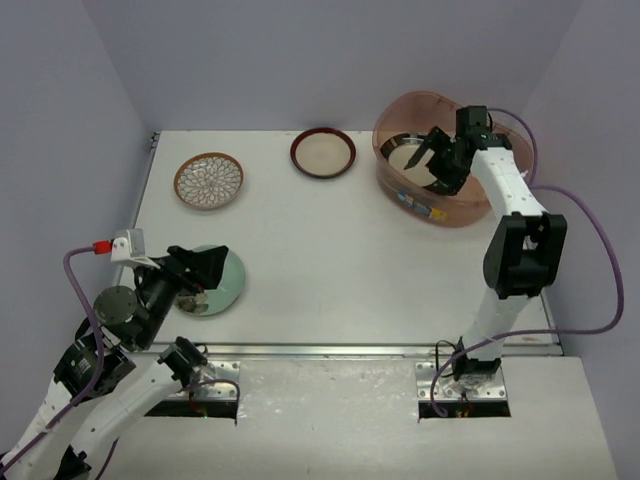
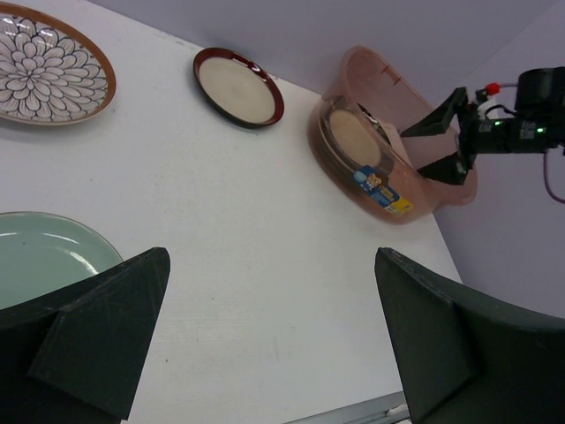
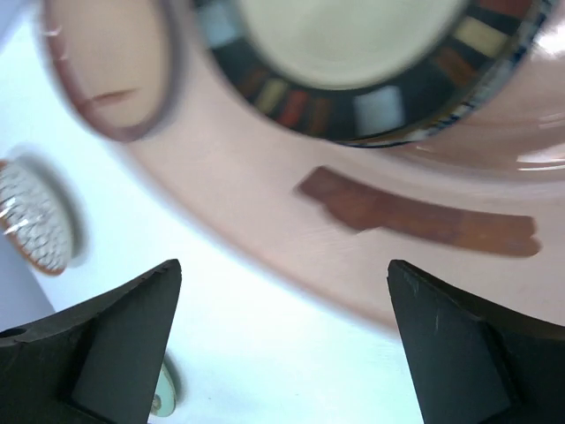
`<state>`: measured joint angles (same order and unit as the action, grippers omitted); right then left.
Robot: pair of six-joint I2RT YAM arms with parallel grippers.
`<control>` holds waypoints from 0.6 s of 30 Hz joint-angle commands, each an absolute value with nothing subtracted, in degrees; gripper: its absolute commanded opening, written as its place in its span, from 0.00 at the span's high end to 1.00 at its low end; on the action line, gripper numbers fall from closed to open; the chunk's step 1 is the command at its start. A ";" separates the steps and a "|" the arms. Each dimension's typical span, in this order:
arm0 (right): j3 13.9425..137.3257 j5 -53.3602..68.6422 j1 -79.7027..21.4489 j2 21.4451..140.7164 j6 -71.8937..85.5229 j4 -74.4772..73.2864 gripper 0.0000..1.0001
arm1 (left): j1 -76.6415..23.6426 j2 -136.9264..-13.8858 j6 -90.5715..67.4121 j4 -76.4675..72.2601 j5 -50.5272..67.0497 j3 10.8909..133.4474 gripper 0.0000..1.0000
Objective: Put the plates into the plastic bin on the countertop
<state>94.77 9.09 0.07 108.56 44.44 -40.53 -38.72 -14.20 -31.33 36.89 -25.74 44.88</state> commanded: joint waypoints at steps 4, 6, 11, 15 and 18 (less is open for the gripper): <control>91.52 -2.24 -17.58 86.45 34.69 -27.25 0.01 | -39.41 -16.66 -31.68 36.95 -29.49 46.54 0.00; 89.19 1.35 -19.51 84.58 33.87 -25.34 0.01 | -39.43 -18.52 -31.49 37.41 -30.15 47.26 0.00; 78.66 16.42 -28.21 84.63 33.45 -20.83 0.01 | -39.37 -22.21 -30.51 38.74 -36.15 49.46 0.00; 63.93 16.92 -40.03 86.93 37.68 -5.88 0.01 | -39.38 -22.82 -32.34 41.97 -45.42 49.68 0.00; 60.23 15.00 -46.65 93.30 41.94 4.57 0.01 | -39.37 -20.36 -34.44 43.77 -46.06 49.23 0.00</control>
